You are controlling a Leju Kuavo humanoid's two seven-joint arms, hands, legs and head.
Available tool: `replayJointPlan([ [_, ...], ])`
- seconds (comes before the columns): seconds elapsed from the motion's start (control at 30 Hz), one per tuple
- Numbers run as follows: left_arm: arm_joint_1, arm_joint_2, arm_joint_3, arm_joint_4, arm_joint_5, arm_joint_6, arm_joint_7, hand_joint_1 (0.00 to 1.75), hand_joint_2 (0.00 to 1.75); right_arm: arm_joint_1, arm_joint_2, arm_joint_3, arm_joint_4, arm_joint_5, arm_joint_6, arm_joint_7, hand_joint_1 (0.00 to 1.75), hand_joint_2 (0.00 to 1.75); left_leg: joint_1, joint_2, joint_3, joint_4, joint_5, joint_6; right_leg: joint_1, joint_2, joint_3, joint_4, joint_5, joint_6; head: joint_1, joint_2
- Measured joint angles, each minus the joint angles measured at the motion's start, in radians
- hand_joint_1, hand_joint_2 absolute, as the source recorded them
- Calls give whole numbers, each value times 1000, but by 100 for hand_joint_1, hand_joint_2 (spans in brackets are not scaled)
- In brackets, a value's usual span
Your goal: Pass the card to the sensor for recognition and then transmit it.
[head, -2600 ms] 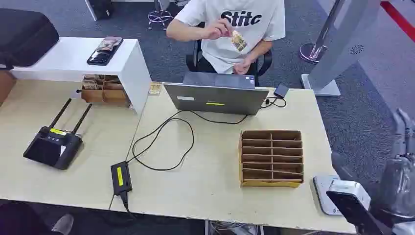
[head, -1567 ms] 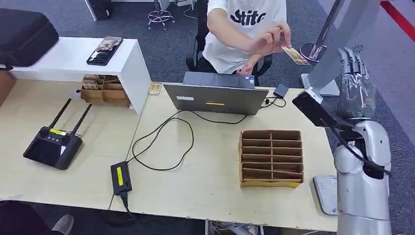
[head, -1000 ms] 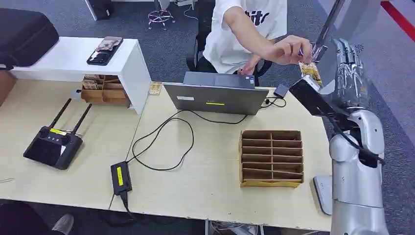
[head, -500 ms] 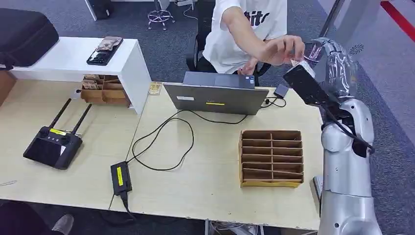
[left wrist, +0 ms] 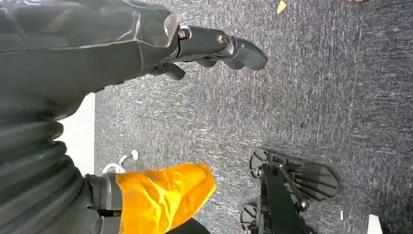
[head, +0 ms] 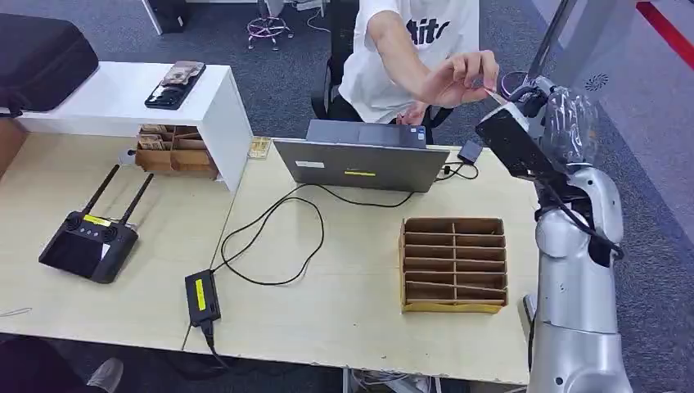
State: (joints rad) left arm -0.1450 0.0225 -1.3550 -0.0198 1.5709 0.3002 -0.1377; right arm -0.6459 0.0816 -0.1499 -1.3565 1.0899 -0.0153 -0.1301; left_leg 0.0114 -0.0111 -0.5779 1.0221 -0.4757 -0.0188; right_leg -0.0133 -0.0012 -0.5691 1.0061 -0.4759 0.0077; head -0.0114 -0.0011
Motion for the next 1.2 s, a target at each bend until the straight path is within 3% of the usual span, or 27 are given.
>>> replayJointPlan([
  [0.03, 0, 0, 0, 0, 0, 0, 0, 0, 175, 1, 0, 0, 0, 0, 0, 0, 0, 175, 0, 0, 0, 0, 0, 0, 0, 0, 0, 0, 0, 0, 0, 0],
  [0.67, 0, 1, 0, 0, 0, 2, 0, 0, 175, 5, 0, -3, -1, -1, 0, -2, 0, 175, 0, 0, 0, 0, 0, 0, 0, 0, 0, 0, 0, 0, 0, 0],
  [0.7, 0, 1, 0, 0, 0, 1, 0, 0, 175, 5, 0, -3, -1, -1, 0, -2, 9, 175, 0, 0, 0, 0, 0, 0, 0, 0, 0, 0, 0, 0, 0, 0],
  [0.73, 0, 1, 0, 0, 0, 0, 0, 0, 175, 5, 0, -3, -1, -1, 0, -2, 113, 175, 0, 0, 0, 0, 0, 0, 0, 0, 0, 0, 0, 0, 0, 0],
  [0.77, 0, 1, 0, 0, 0, 0, 0, 0, 175, 5, 0, -3, -1, -1, 0, -2, 175, 175, 0, 0, 0, 0, 0, 0, 0, 0, 0, 0, 0, 0, 0, 0],
  [1.2, 0, 1, -1, 0, 0, -1, 0, 0, 175, 8, 2, -6, -1, -2, 0, -2, 175, 175, 0, 0, 0, 0, 0, 0, 0, 0, 0, 0, 0, 0, 0, 0],
])
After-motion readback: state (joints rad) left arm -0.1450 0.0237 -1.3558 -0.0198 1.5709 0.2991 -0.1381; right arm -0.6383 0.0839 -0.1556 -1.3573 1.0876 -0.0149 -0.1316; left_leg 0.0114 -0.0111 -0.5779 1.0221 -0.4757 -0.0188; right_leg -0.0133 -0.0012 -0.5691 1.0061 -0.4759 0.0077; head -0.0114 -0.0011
